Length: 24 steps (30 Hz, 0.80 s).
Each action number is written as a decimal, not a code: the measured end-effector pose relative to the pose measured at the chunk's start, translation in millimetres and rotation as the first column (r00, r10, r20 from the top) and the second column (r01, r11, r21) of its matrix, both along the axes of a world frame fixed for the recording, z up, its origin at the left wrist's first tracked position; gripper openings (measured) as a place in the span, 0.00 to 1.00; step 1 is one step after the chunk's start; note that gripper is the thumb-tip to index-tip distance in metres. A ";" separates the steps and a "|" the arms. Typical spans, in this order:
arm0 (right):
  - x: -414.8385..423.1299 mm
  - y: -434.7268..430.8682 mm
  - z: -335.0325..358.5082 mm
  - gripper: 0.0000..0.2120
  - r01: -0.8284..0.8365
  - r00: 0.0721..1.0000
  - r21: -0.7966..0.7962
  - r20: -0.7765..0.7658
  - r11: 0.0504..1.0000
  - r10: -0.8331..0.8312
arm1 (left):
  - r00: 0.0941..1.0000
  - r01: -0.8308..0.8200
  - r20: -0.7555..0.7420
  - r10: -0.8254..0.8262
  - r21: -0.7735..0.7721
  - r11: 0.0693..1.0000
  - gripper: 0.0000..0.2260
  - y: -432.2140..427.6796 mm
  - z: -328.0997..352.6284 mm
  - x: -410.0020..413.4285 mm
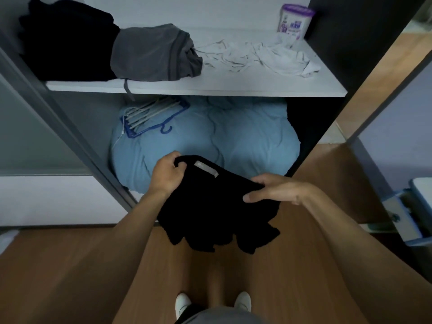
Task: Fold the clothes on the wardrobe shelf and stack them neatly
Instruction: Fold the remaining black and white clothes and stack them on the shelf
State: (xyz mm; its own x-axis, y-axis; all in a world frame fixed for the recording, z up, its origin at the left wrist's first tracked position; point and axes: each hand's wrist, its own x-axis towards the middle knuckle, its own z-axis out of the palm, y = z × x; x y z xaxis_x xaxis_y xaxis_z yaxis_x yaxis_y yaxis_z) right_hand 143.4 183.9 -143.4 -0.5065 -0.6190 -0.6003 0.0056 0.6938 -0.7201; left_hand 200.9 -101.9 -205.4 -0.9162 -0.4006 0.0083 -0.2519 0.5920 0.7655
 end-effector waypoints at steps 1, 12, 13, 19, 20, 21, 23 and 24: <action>2.3 -0.7 1.7 0.15 -0.025 0.999 -0.038 0.034 0.999 0.026 | 1.000 -0.007 0.008 0.007 -0.018 1.000 0.06 -2.0 -2.5 -0.9; -11.4 -28.0 14.9 0.08 0.091 0.691 -0.085 -0.712 0.992 -0.124 | 0.976 0.056 0.205 -0.068 0.060 0.997 0.08 -28.1 -42.1 24.6; -12.1 -26.2 10.4 0.08 0.079 0.645 -0.065 -0.758 0.995 -0.101 | 0.983 0.023 0.176 -0.046 0.132 0.991 0.10 -27.1 -43.9 27.3; -24.0 -1.9 -10.4 0.05 0.257 0.673 -0.224 -0.657 0.940 -0.340 | 0.998 -0.035 -0.038 0.047 0.263 0.964 0.06 -16.9 -33.2 24.2; -24.6 1.6 -11.5 0.03 0.366 0.716 -0.317 -0.505 0.875 -0.482 | 0.998 -0.023 -0.056 0.040 0.275 0.961 0.06 -14.9 -28.3 22.9; -24.7 5.2 -14.0 0.06 0.474 0.720 -0.368 -0.361 0.800 -0.593 | 0.997 -0.012 -0.063 0.032 0.290 0.957 0.06 -13.4 -23.7 21.3; -24.1 12.4 -21.6 0.11 0.591 0.702 -0.369 -0.202 0.717 -0.683 | 0.998 0.023 -0.057 -0.006 0.299 0.954 0.11 -13.9 -15.9 18.4; -22.6 14.7 -25.3 0.12 0.622 0.698 -0.338 -0.170 0.706 -0.696 | 0.998 0.055 -0.037 -0.046 0.292 0.955 0.13 -16.3 -13.2 18.2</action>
